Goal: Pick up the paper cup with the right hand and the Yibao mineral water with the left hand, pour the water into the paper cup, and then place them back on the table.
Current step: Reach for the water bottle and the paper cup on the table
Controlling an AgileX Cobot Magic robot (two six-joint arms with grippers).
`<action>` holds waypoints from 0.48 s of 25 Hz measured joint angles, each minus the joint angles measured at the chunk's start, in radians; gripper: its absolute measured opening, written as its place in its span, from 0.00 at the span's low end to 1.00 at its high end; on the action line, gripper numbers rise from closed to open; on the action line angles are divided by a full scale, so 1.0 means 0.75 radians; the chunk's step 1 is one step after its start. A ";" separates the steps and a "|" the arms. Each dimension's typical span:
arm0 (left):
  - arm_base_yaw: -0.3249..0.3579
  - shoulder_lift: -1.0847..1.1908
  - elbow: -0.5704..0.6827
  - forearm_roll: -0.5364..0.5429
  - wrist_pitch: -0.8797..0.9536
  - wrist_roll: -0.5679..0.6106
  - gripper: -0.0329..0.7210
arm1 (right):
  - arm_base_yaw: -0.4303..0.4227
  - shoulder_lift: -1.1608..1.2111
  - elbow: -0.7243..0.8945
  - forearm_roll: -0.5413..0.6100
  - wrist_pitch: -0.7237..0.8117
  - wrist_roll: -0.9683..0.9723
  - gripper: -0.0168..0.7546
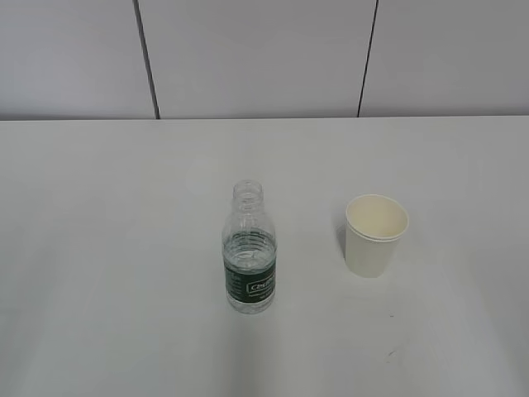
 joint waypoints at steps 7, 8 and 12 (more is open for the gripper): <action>0.000 0.000 0.146 -0.053 -0.276 0.006 0.76 | 0.000 0.000 0.147 -0.015 -0.211 0.000 0.78; 0.000 0.000 0.146 -0.056 -0.295 0.006 0.76 | 0.000 0.000 0.173 -0.015 -0.246 0.000 0.78; 0.000 0.000 0.158 -0.067 -0.371 0.007 0.76 | 0.000 0.000 0.205 -0.015 -0.366 0.000 0.78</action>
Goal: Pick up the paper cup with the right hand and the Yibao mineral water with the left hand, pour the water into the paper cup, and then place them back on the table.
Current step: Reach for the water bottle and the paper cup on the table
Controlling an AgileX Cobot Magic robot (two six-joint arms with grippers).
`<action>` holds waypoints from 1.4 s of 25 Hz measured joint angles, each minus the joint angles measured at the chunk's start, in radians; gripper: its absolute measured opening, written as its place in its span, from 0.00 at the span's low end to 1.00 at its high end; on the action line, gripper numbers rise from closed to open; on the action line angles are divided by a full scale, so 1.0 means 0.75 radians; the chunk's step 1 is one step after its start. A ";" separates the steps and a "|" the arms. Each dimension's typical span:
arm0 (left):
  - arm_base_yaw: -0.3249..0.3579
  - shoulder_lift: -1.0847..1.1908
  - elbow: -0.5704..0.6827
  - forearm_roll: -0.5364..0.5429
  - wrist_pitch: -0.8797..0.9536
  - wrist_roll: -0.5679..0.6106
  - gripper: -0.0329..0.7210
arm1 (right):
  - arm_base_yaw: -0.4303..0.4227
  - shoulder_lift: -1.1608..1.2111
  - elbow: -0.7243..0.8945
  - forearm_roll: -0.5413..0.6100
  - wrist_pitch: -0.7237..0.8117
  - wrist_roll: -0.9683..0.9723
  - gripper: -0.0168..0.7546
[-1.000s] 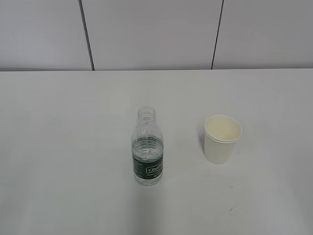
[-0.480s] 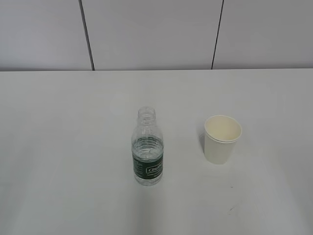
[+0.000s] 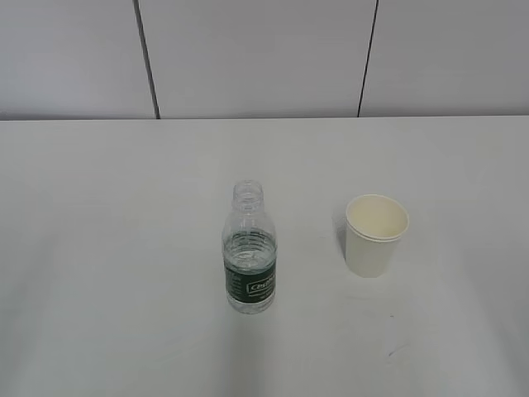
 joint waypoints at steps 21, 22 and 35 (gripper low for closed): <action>-0.011 0.368 0.174 -0.008 -0.504 0.000 0.76 | 0.000 0.144 0.139 0.000 -0.464 0.000 0.78; -0.016 0.369 0.174 -0.008 -0.505 0.000 0.76 | 0.000 0.192 0.139 0.000 -0.487 0.000 0.78; -0.023 0.418 0.178 -0.009 -0.529 0.000 0.76 | 0.000 0.750 0.141 0.000 -0.804 0.000 0.78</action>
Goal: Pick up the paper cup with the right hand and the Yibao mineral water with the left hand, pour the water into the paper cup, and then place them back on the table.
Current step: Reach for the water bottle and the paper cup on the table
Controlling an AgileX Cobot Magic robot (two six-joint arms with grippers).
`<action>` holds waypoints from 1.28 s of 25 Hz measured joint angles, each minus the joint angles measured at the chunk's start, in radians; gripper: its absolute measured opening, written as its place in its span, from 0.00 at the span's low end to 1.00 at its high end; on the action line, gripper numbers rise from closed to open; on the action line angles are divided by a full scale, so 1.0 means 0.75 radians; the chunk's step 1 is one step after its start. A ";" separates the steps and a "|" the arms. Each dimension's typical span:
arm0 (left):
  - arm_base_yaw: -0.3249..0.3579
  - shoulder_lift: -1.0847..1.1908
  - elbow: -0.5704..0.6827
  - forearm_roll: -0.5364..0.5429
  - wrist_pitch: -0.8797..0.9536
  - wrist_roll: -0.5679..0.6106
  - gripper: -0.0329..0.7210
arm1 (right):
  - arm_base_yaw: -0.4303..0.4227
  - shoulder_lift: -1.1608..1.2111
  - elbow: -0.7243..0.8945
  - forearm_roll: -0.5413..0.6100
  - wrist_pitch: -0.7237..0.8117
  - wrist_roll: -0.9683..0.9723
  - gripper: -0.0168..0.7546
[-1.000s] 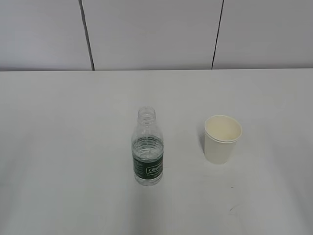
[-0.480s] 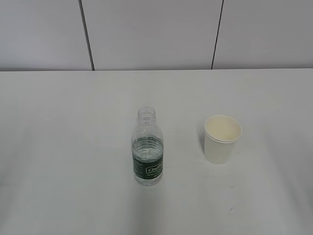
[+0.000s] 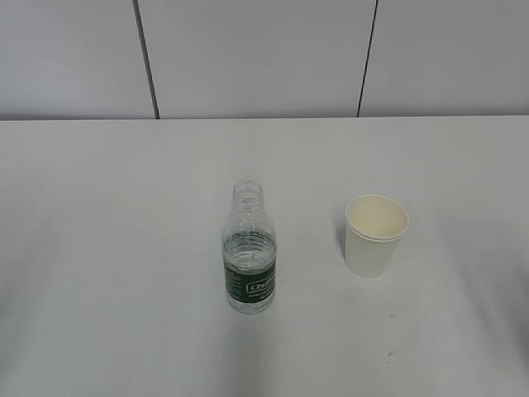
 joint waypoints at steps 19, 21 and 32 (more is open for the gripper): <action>-0.014 0.281 0.055 -0.010 -0.374 0.002 0.76 | 0.000 0.220 0.000 -0.094 -0.181 0.003 0.78; -0.044 0.350 0.055 -0.010 -0.413 0.002 0.76 | 0.000 0.235 0.000 -0.100 -0.190 0.003 0.78; -0.186 0.680 0.055 0.013 -0.691 0.004 0.76 | 0.000 0.370 0.000 -0.107 -0.296 0.011 0.78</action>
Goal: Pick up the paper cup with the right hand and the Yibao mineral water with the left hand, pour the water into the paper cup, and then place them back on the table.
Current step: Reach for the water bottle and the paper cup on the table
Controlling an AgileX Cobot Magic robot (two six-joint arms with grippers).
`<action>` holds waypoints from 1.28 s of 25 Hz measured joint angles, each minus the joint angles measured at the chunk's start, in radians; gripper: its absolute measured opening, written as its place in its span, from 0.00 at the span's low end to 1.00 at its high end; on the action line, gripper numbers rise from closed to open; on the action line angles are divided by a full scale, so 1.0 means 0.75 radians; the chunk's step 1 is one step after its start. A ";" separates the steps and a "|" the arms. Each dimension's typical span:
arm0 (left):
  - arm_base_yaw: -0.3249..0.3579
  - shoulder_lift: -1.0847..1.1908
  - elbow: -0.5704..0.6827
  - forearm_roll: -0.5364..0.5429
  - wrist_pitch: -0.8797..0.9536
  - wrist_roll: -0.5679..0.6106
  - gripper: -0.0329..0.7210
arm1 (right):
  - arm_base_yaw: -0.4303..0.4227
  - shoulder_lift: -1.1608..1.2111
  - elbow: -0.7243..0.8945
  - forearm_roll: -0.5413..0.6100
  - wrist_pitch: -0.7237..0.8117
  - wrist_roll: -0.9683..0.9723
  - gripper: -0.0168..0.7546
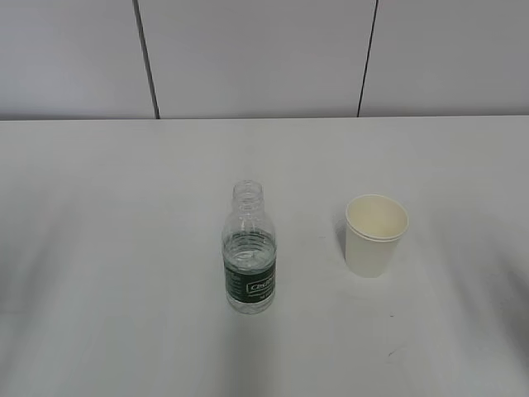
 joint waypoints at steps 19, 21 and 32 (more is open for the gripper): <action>-0.001 0.527 -0.002 0.307 -0.466 -0.064 0.76 | 0.000 0.719 -0.002 -0.078 -0.675 0.027 0.78; -0.001 0.574 -0.004 0.470 -0.527 -0.158 0.76 | 0.000 0.767 -0.002 -0.130 -0.737 0.027 0.78; -0.001 0.847 -0.005 0.950 -0.725 -0.404 0.69 | 0.000 0.930 0.065 -0.180 -0.876 0.003 0.78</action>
